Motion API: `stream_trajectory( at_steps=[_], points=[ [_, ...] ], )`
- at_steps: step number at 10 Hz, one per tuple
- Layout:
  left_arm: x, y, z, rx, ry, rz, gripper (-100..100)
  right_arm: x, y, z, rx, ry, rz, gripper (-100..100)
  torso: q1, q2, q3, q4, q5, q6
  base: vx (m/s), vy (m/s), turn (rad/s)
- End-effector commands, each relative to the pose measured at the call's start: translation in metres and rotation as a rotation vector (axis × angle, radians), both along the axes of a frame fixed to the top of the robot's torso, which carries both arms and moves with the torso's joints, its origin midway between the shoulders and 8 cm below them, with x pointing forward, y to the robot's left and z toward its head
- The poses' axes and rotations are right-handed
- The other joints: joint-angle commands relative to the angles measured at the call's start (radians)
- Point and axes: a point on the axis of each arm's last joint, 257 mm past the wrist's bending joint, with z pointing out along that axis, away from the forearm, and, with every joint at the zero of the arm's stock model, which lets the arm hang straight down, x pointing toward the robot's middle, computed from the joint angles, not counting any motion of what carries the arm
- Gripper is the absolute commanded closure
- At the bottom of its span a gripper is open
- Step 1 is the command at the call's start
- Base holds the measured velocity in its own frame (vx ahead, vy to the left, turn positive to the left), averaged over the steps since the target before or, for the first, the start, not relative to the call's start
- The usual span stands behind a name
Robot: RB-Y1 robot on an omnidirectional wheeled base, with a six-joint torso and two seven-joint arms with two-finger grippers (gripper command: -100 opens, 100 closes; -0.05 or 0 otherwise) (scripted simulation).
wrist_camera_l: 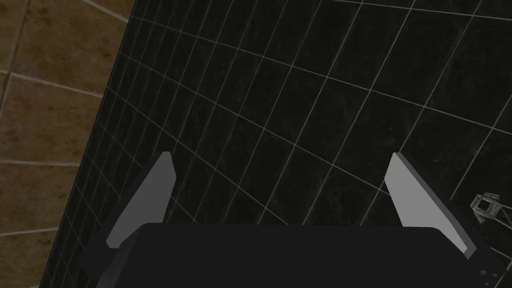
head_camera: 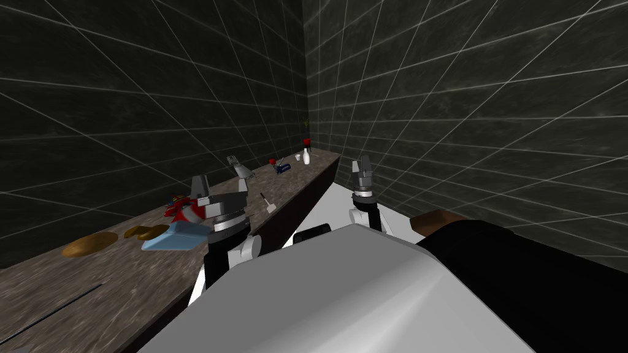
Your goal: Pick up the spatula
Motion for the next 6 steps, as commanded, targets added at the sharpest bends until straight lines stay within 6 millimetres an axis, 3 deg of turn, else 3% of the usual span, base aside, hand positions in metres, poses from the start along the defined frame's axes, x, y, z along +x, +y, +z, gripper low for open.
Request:
stream_trajectory(
  at_steps=[1, 6],
  points=[
    [0.005, 0.007, -0.013, 0.034, 0.054, 0.009, -100, 0.000, 0.000, 0.000, 0.000, 0.000, 0.000, 0, 0.000, 0.000, 0.000, 0.000, 0.000, 0.000, -0.013, -0.029, -0.004],
    [0.016, 0.037, -0.055, 0.114, 0.227, 0.057, -100, 0.000, 0.000, 0.000, 0.000, 0.000, 0.000, 0, -0.003, 0.002, 0.001, 0.001, -0.001, 0.000, -0.025, -0.049, -0.003]
  ],
)
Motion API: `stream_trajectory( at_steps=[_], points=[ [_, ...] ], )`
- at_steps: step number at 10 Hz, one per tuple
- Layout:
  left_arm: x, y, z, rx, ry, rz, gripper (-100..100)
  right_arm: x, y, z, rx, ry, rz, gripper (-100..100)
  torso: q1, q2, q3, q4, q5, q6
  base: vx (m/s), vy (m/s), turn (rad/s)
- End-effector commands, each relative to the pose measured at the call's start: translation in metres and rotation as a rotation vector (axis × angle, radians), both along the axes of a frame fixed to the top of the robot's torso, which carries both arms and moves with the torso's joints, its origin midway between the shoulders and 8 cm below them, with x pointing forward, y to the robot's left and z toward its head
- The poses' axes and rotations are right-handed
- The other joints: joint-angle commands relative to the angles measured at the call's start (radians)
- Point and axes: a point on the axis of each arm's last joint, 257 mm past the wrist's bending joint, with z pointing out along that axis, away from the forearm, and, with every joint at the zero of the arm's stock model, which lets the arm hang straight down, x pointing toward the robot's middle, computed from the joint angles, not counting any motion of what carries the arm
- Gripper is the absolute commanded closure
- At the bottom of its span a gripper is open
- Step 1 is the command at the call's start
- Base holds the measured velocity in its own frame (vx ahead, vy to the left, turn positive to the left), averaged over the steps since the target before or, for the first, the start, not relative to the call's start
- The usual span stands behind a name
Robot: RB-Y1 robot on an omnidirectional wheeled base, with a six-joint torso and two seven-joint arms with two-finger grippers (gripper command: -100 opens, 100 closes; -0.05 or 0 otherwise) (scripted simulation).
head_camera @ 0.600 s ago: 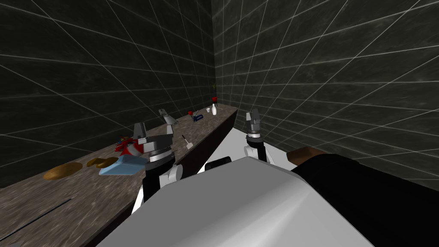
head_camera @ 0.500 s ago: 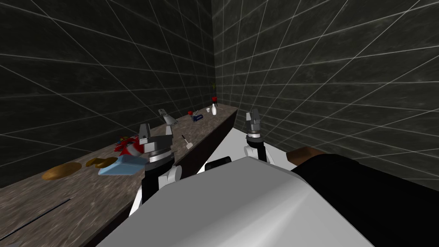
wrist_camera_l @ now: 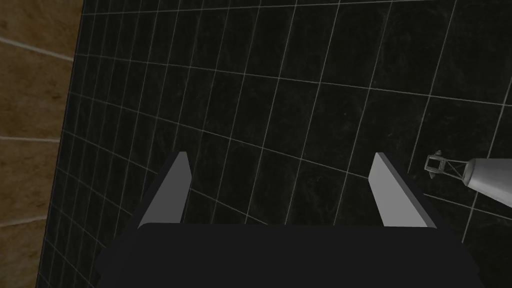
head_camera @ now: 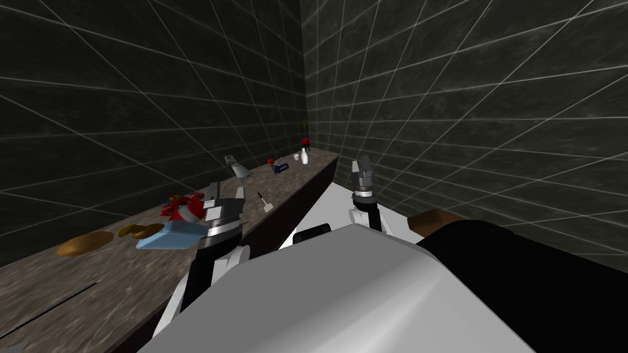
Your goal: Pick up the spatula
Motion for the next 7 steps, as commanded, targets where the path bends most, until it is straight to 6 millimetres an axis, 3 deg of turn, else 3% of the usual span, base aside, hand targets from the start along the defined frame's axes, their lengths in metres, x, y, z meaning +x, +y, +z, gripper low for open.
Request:
stream_trajectory(
  at_steps=[1, 2, 4, 7],
  points=[
    [0.006, 0.016, -0.020, 0.037, 0.082, 0.025, -100, 0.000, 0.000, 0.000, 0.000, 0.000, 0.000, 0, 0.000, 0.000, 0.000, 0.000, 0.000, 0.000, -0.024, -0.053, -0.016],
    [0.006, 0.016, -0.021, 0.036, 0.084, 0.025, -100, 0.000, 0.000, 0.000, 0.000, 0.000, 0.000, 0, -0.001, 0.000, 0.000, 0.000, 0.000, 0.000, -0.023, -0.047, -0.001],
    [0.008, 0.039, -0.045, 0.085, 0.189, 0.059, -100, 0.000, 0.000, 0.000, 0.000, 0.000, 0.000, 0, 0.000, 0.000, 0.000, 0.000, 0.000, 0.000, -0.027, -0.051, -0.024],
    [0.011, 0.054, -0.064, 0.112, 0.273, 0.079, -100, 0.000, 0.000, 0.000, 0.000, 0.000, 0.000, 0, -0.001, 0.000, 0.000, 0.000, 0.000, 0.000, -0.017, -0.046, -0.015]
  ],
)
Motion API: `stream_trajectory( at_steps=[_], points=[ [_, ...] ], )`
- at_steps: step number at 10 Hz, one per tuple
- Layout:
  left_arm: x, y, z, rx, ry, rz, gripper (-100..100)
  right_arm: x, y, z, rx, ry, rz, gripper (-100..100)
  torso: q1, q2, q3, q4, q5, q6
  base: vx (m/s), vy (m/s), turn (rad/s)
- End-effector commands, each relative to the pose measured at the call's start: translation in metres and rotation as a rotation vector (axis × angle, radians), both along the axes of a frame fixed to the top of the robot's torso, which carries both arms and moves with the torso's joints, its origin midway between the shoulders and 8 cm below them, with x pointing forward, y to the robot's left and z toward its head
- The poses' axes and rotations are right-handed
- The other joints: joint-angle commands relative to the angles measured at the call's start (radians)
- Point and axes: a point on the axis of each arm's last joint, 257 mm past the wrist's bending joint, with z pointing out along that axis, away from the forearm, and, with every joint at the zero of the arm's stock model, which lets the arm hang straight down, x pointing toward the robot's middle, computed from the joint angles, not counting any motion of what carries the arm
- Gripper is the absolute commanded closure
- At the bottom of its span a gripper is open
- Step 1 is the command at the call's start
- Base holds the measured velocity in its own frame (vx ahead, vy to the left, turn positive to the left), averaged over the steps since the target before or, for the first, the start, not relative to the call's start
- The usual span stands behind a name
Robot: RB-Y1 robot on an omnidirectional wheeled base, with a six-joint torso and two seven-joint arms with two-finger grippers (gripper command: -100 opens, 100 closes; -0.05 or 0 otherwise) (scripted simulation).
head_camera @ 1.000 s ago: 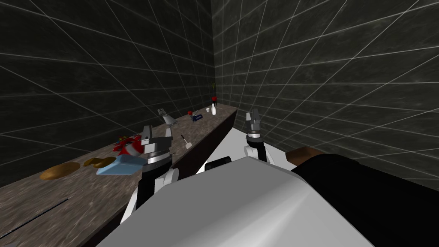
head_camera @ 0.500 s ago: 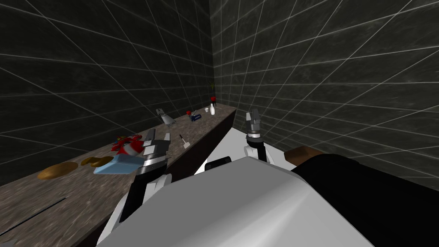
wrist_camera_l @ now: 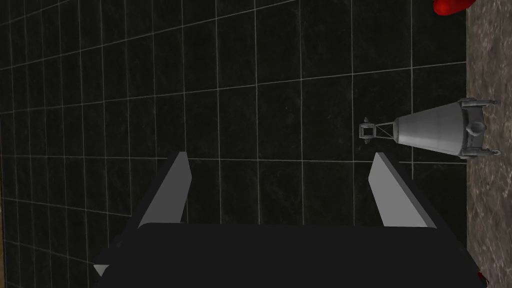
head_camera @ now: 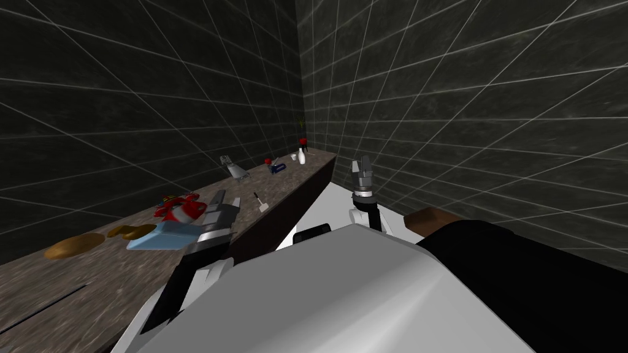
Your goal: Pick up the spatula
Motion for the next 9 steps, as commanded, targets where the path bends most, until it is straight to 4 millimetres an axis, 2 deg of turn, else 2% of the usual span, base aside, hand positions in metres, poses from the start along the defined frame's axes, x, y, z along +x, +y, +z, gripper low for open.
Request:
stream_trajectory(
  at_steps=[1, 2, 3, 4, 5, 6, 9],
  points=[
    [0.001, 0.016, -0.016, 0.029, 0.073, 0.020, -100, 0.000, 0.000, 0.000, 0.000, 0.000, 0.000, 0, 0.000, 0.000, 0.000, 0.000, 0.000, 0.000, -0.014, -0.034, -0.033],
    [0.001, 0.016, -0.018, 0.028, 0.080, 0.022, -100, 0.000, 0.000, 0.000, 0.000, 0.000, 0.000, 0, 0.000, 0.000, 0.000, 0.000, 0.000, 0.000, -0.013, -0.029, -0.019],
    [0.000, 0.030, -0.031, 0.052, 0.144, 0.039, -100, 0.000, 0.000, 0.000, 0.000, 0.000, 0.000, 0, 0.001, 0.000, 0.000, 0.000, 0.000, 0.000, -0.011, -0.042, -0.048],
    [0.001, 0.031, -0.033, 0.051, 0.150, 0.041, -100, 0.000, 0.000, 0.000, 0.000, 0.000, 0.000, 0, 0.000, 0.000, 0.000, 0.000, 0.000, 0.000, -0.010, -0.034, -0.016],
    [-0.001, 0.045, -0.046, 0.074, 0.211, 0.055, -100, 0.000, 0.000, 0.000, 0.000, 0.000, 0.000, 0, 0.000, 0.000, 0.000, 0.000, 0.000, 0.000, -0.013, -0.038, -0.044],
    [-0.001, 0.046, -0.049, 0.073, 0.223, 0.059, -100, 0.000, 0.000, 0.000, 0.000, 0.000, 0.000, 0, 0.000, 0.000, 0.000, 0.000, 0.000, 0.000, -0.009, -0.030, -0.024],
    [-0.006, 0.074, -0.074, 0.115, 0.352, 0.086, -100, 0.000, 0.000, 0.000, 0.000, 0.000, 0.000, 0, 0.001, -0.001, 0.000, 0.000, 0.000, 0.000, -0.007, -0.032, -0.051]
  ],
)
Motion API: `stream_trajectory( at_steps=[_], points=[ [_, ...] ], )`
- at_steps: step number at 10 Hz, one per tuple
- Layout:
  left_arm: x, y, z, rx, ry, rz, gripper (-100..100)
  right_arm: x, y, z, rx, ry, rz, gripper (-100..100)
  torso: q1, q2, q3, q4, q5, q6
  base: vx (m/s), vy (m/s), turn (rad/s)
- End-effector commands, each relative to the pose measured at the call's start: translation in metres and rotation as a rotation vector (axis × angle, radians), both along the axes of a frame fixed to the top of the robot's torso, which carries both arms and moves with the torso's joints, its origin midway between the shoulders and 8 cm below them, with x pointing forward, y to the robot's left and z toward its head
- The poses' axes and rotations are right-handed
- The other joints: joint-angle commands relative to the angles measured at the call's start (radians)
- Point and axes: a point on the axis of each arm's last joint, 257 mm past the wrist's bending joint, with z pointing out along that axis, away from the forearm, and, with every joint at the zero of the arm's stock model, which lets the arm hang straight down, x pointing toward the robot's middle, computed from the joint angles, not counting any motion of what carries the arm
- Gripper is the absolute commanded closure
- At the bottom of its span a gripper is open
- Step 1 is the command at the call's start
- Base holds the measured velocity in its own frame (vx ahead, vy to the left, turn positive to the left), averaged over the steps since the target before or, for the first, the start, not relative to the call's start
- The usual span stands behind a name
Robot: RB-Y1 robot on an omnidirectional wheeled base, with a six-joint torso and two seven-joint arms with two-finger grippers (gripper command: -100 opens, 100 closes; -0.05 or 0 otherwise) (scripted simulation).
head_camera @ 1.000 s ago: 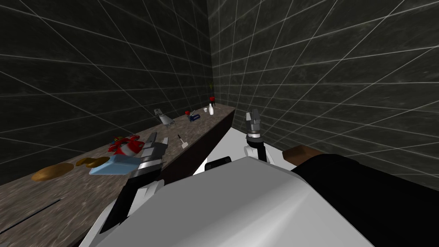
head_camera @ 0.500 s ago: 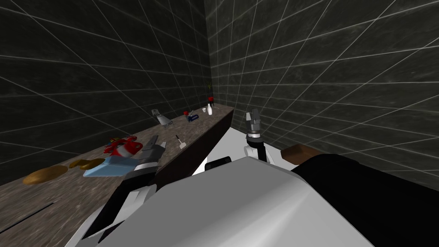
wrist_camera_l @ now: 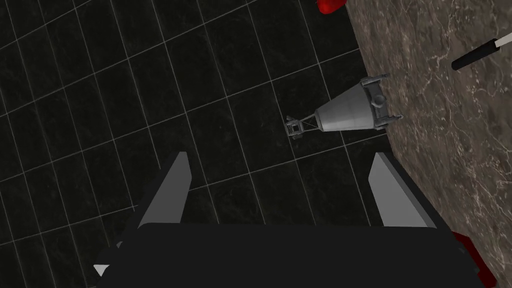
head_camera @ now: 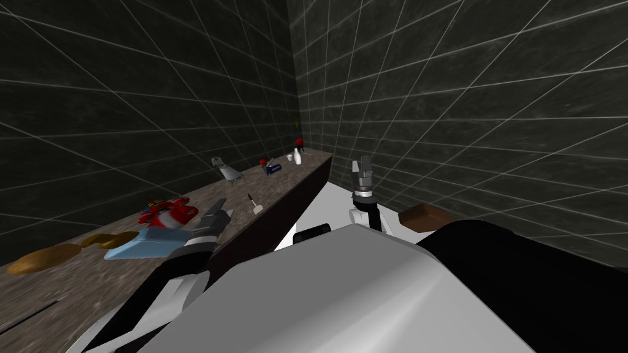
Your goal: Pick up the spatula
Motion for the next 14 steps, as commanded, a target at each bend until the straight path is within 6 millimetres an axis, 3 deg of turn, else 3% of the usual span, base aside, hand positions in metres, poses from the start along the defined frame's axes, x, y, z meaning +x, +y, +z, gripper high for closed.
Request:
stream_trajectory(
  at_steps=[1, 4, 14],
  points=[
    [-0.004, 0.010, -0.014, 0.009, 0.055, 0.015, -100, 0.000, 0.000, 0.000, 0.000, 0.000, 0.000, 0, 0.000, 0.000, 0.000, 0.000, 0.000, 0.000, -0.007, -0.025, -0.035],
    [-0.012, 0.036, -0.039, 0.044, 0.189, 0.038, -100, 0.000, 0.000, 0.000, 0.000, 0.000, 0.000, 0, 0.001, 0.000, 0.000, 0.000, 0.000, 0.000, -0.003, -0.025, -0.061],
    [-0.039, 0.085, -0.100, 0.100, 0.553, 0.068, -100, 0.000, 0.000, 0.000, 0.000, 0.000, 0.000, 0, 0.002, -0.001, -0.001, 0.000, 0.001, 0.000, 0.009, -0.011, -0.077]
  ],
)
